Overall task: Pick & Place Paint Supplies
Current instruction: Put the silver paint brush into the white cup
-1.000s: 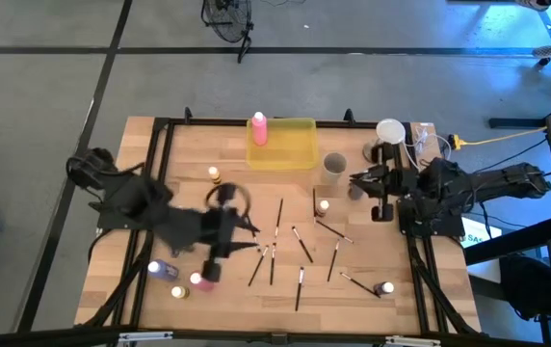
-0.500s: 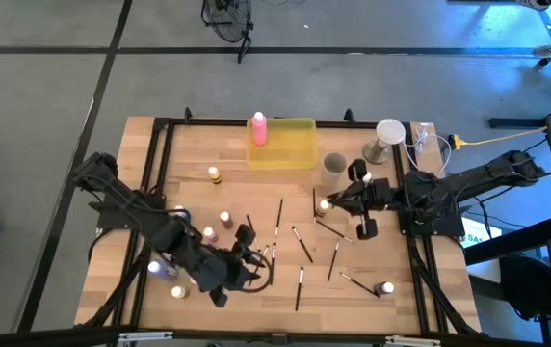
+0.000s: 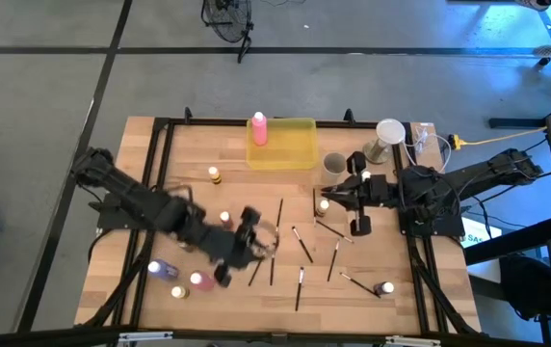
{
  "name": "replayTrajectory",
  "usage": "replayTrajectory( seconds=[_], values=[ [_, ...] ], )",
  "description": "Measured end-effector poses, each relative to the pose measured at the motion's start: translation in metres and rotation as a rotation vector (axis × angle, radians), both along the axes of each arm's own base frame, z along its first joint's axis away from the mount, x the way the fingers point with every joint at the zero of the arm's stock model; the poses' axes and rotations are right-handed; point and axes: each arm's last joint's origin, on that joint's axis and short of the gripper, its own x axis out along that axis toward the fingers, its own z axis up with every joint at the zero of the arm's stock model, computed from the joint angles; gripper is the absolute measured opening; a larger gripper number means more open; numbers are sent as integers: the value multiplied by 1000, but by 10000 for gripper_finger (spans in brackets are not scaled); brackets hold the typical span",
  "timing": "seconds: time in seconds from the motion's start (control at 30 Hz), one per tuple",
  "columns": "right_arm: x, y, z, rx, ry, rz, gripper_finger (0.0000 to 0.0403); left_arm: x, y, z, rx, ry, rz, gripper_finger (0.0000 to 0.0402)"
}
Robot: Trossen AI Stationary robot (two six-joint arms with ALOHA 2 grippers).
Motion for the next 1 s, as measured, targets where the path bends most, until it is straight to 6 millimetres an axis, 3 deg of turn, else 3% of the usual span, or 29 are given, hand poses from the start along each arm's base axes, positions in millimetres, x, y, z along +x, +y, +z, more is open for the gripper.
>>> replayTrajectory(
  seconds=[0.17, 0.3, 0.43, 0.7, 0.83, 1.0],
  values=[
    [1, -2, -3, -61, 22, -15, 21, -9, 48, -7, -72, 55, 22, 95],
    [4, -10, -5, -102, 38, -19, 21, -35, 78, -14, -137, 8, 79, 91],
    [8, -31, -8, -114, 69, -45, 21, -68, 96, -23, -217, -121, 120, 91],
    [12, -87, -14, -21, 106, -93, 21, -109, 108, -52, -356, -435, 154, 91],
    [18, -105, -26, -27, 156, -105, 21, -116, 110, -68, -377, -508, 147, 92],
    [15, -122, -40, -26, 294, -248, 21, -119, 110, -81, -401, -510, 153, 91]
  ],
)
